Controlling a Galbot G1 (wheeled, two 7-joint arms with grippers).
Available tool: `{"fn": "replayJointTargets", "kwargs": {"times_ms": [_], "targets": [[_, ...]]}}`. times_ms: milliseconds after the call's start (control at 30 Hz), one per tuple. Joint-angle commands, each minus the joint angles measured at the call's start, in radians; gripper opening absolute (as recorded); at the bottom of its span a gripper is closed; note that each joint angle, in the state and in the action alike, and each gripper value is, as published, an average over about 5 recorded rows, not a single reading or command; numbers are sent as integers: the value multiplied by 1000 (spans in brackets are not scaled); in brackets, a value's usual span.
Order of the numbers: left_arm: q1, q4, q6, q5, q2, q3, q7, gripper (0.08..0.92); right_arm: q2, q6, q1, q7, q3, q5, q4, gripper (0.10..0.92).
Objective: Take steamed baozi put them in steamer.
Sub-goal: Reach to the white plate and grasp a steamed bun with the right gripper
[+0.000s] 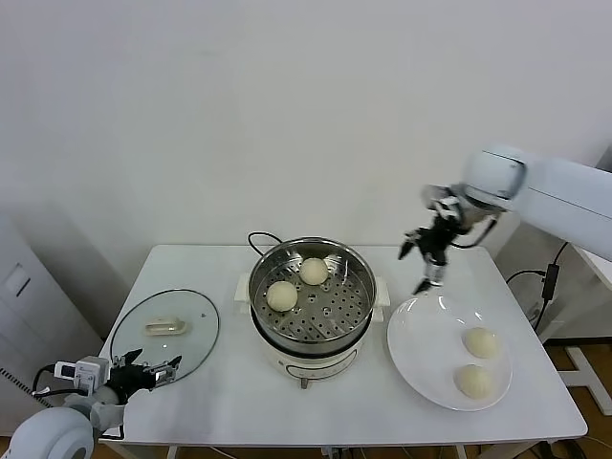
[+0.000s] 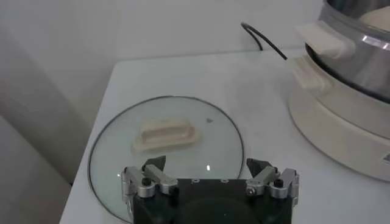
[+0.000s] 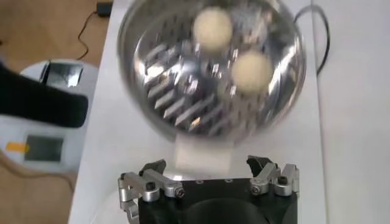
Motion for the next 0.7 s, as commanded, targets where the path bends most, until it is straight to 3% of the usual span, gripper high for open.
{"fn": "replayJointTargets", "kwargs": {"times_ms": [33, 700], "targets": [[-1, -1, 2, 1, 0, 2, -2, 823, -184, 119, -181, -64, 99, -214, 15, 823], [-1, -1, 4, 1, -2, 4, -2, 823, -163, 175, -582, -36, 385, -388, -29, 823]]}}
